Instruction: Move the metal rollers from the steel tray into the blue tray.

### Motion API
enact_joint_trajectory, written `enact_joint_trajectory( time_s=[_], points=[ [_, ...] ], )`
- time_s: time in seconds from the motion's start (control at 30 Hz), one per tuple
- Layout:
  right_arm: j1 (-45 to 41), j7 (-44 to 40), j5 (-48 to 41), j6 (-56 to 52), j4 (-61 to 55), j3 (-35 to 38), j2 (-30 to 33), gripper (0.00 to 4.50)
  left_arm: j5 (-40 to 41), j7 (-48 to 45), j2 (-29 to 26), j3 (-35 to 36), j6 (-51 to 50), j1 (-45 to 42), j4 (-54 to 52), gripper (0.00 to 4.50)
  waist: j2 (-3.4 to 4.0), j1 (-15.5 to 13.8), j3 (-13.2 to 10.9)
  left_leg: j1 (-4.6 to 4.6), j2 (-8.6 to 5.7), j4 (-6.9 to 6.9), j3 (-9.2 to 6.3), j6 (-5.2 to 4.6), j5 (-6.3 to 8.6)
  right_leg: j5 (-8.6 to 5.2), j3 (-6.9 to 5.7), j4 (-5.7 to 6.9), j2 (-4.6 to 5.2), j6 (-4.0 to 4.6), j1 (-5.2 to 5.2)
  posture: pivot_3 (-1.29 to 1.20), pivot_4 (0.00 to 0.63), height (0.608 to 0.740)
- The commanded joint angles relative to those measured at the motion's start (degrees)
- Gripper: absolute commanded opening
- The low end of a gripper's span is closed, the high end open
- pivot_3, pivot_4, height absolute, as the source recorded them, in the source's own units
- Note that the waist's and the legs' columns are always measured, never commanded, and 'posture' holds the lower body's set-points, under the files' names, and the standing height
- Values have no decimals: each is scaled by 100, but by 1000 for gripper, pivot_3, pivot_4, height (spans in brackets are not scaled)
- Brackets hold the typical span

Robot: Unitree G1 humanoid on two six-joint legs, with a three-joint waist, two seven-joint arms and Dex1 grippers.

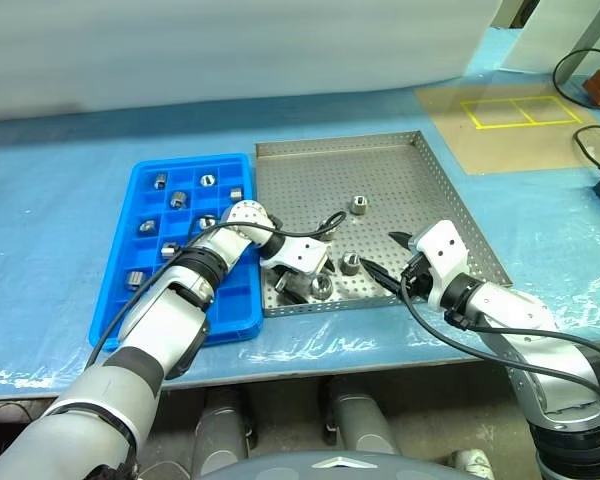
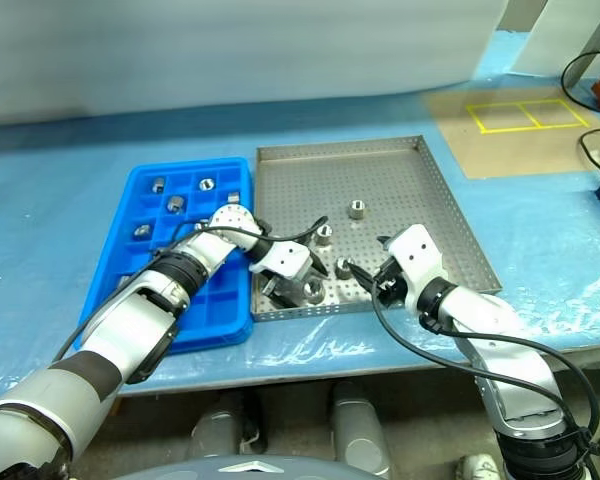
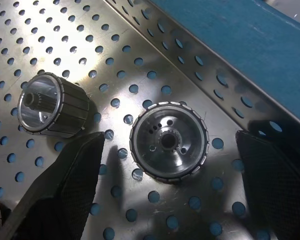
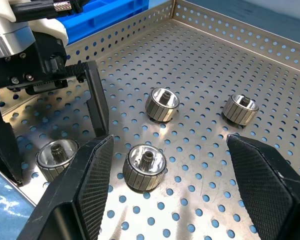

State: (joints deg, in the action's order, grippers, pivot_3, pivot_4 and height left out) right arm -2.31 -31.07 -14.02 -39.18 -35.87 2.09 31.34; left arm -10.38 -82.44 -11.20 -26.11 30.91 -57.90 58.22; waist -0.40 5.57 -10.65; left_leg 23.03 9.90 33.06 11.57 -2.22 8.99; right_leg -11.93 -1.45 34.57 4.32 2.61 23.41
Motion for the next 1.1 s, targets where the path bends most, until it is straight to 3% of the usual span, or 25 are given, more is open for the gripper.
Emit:
enact_joint_trajectory(
  time_s=[0.03,0.2,0.63,1.1],
  points=[
    [10,40,-57,43,-236,50,42,3696,6,60,57,57,40,-29,46,4436,0,-1,0,-4,-1,1,-1,-1,1,-1,0,-3,0,-2,-7,-613,150,740],
    [48,73,-58,23,-275,8,11,3696,484,-362,127,392,-339,-138,-151,4436,0,3,0,-1,-3,2,-2,-5,3,-7,0,-10,1,-11,-9,-609,150,740],
    [4,104,-80,39,-223,-96,6,3696,308,-507,-29,167,-262,374,-637,4436,1,4,0,4,-1,-4,-2,-6,5,0,-2,-12,1,-1,-3,-597,150,740],
    [-9,129,16,121,-130,-118,47,3696,-81,344,97,35,-379,514,-446,4436,4,8,3,5,-5,-6,-1,-24,17,-3,-1,-38,3,-5,-19,-603,150,740]
  ],
)
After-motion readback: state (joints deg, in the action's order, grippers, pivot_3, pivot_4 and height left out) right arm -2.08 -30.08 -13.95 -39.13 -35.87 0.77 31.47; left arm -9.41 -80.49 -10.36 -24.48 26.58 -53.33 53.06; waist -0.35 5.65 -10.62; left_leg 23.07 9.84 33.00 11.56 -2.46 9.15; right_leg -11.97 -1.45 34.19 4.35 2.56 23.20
